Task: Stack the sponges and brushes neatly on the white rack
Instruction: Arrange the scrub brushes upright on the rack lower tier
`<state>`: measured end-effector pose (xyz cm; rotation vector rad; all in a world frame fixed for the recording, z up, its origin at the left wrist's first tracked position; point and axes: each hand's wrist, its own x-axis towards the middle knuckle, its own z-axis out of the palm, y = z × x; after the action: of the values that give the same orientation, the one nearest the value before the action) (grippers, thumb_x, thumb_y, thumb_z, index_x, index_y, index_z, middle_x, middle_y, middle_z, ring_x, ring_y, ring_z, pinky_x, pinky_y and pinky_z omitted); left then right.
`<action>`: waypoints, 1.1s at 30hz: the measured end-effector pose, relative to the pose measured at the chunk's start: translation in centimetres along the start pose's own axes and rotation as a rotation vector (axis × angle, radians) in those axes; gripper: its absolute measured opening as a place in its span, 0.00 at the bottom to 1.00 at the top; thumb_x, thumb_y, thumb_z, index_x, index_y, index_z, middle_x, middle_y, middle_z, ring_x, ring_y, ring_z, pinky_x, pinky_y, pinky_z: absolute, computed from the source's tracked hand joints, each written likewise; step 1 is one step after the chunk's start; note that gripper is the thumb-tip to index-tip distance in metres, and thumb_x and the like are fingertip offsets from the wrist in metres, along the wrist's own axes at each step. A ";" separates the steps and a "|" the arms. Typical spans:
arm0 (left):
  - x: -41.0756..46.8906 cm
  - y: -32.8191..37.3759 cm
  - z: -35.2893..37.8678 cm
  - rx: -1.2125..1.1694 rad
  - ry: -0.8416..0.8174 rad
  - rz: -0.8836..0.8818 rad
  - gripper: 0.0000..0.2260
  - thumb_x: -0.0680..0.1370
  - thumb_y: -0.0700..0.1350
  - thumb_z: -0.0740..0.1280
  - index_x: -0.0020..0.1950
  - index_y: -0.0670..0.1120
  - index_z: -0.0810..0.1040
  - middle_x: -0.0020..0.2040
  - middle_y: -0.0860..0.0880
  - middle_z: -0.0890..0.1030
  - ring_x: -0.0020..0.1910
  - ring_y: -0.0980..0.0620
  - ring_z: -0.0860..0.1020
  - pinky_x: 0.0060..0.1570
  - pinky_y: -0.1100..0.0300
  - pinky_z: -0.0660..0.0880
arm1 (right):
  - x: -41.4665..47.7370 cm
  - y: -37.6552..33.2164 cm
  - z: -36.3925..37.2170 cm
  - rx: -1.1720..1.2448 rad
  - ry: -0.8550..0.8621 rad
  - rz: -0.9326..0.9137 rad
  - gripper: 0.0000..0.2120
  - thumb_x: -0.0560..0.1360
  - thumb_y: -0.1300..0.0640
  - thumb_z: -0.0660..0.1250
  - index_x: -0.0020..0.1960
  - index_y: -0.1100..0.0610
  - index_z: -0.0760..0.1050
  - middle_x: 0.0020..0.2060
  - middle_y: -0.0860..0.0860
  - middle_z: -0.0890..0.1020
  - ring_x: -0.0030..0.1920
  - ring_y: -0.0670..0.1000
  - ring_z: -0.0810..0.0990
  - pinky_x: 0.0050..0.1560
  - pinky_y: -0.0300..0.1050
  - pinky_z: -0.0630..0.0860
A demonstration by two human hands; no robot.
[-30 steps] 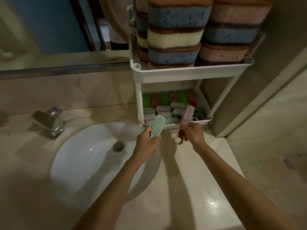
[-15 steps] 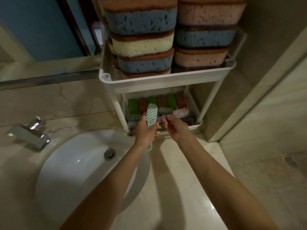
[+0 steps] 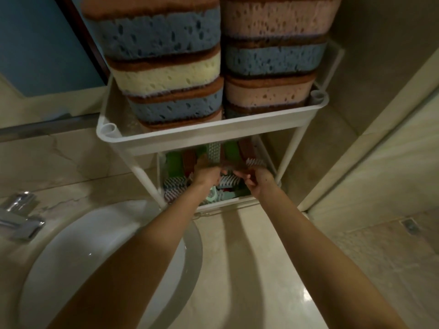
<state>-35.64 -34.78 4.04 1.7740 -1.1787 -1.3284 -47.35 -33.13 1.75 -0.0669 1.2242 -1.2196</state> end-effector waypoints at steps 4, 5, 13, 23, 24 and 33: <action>0.6 0.3 0.1 0.111 -0.064 -0.003 0.02 0.78 0.38 0.62 0.46 0.43 0.70 0.32 0.47 0.75 0.24 0.54 0.67 0.19 0.66 0.63 | -0.4 -0.2 -0.5 -0.047 0.078 -0.006 0.13 0.81 0.63 0.50 0.38 0.58 0.66 0.37 0.56 0.74 0.15 0.45 0.75 0.10 0.30 0.54; 0.7 0.5 0.0 0.163 -0.076 0.001 0.02 0.79 0.39 0.61 0.48 0.43 0.69 0.33 0.47 0.76 0.25 0.54 0.68 0.19 0.65 0.65 | -0.5 -0.2 -0.6 -0.043 0.089 -0.004 0.13 0.81 0.62 0.52 0.38 0.58 0.66 0.36 0.55 0.73 0.14 0.45 0.74 0.10 0.30 0.56; 0.4 0.5 -1.4 0.539 -0.147 0.086 0.11 0.79 0.40 0.61 0.60 0.38 0.72 0.50 0.39 0.81 0.41 0.44 0.80 0.33 0.61 0.74 | -1.9 -0.3 -0.5 -0.159 0.157 -0.025 0.12 0.78 0.64 0.55 0.35 0.61 0.67 0.26 0.56 0.74 0.11 0.44 0.68 0.11 0.31 0.57; -2.3 1.3 -3.8 0.506 -0.584 0.105 0.10 0.80 0.41 0.62 0.57 0.36 0.72 0.33 0.47 0.78 0.19 0.61 0.75 0.23 0.67 0.73 | -3.4 1.9 -3.1 -1.437 -0.119 -1.110 0.27 0.69 0.69 0.66 0.67 0.55 0.70 0.67 0.61 0.68 0.64 0.61 0.73 0.56 0.52 0.77; -2.5 1.3 -3.6 0.515 -0.613 0.108 0.08 0.79 0.41 0.62 0.54 0.37 0.73 0.32 0.47 0.79 0.20 0.60 0.76 0.23 0.67 0.73 | -3.5 2.0 -3.5 -1.544 -0.111 -1.170 0.25 0.68 0.68 0.67 0.65 0.56 0.72 0.66 0.62 0.70 0.59 0.63 0.76 0.48 0.54 0.80; -2.5 -0.1 -3.0 0.610 -0.505 0.179 0.11 0.78 0.42 0.64 0.36 0.43 0.73 0.23 0.51 0.77 0.16 0.61 0.73 0.18 0.69 0.68 | -5.0 0.3 -5.3 -1.883 0.108 -0.877 0.17 0.76 0.64 0.58 0.65 0.59 0.69 0.63 0.58 0.71 0.60 0.61 0.74 0.53 0.55 0.76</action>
<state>-33.03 -32.58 5.85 1.6962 -2.1531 -1.4514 -50.23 -26.51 2.72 -2.0660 2.1156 -0.2636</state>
